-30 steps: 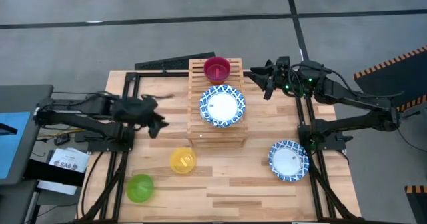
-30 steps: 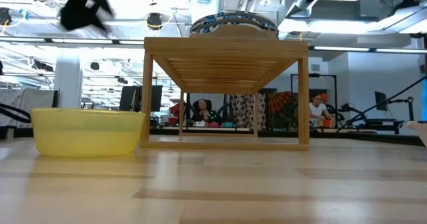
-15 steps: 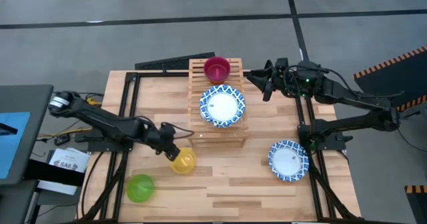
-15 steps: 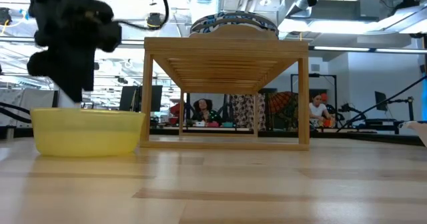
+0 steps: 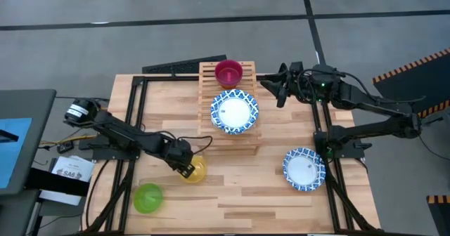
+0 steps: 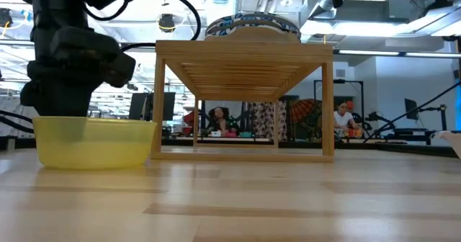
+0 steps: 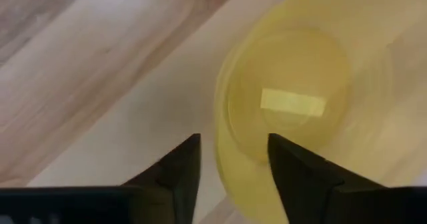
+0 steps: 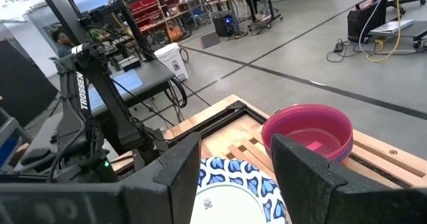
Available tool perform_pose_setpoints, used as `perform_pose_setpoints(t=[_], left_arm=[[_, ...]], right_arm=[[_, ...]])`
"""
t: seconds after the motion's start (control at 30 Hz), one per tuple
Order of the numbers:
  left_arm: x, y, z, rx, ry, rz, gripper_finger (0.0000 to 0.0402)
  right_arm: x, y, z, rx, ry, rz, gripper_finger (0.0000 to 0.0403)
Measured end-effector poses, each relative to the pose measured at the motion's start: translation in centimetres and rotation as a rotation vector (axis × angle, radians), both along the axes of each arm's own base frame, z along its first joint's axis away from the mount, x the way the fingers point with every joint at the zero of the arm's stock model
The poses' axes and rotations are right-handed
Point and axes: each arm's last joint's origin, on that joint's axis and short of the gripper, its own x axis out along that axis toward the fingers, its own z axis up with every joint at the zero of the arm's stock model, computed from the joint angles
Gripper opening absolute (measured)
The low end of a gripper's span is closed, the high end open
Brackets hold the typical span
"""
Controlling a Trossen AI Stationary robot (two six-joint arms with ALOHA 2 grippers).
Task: Place and stack bowls onto a shelf
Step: Stack the yellow bowl on top of the red bowl on the shelf
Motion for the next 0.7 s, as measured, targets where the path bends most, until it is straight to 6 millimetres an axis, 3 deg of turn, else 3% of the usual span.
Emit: perform_pose_setpoints(t=[0.17,0.3,0.53,0.7], left_arm=[[-0.5,0.1,1.3,-0.012,-0.048,-0.060,0.0035],[-1.8,0.4,4.4,-0.044,-0.128,-0.106,0.0004],[-6.4,2.0,14.5,-0.106,-0.288,-0.157,0.0000],[-7.9,5.0,22.0,0.095,-0.528,-0.026,0.0000]], right_arm=[[0.0,0.0,0.0,-0.001,0.003,0.000,0.0207],[0.0,0.0,0.0,-0.003,0.003,0.000,0.0207],[0.0,0.0,0.0,-0.017,0.005,-0.001,0.0207],[0.0,0.0,0.1,0.007,-0.016,-0.005,0.0207]])
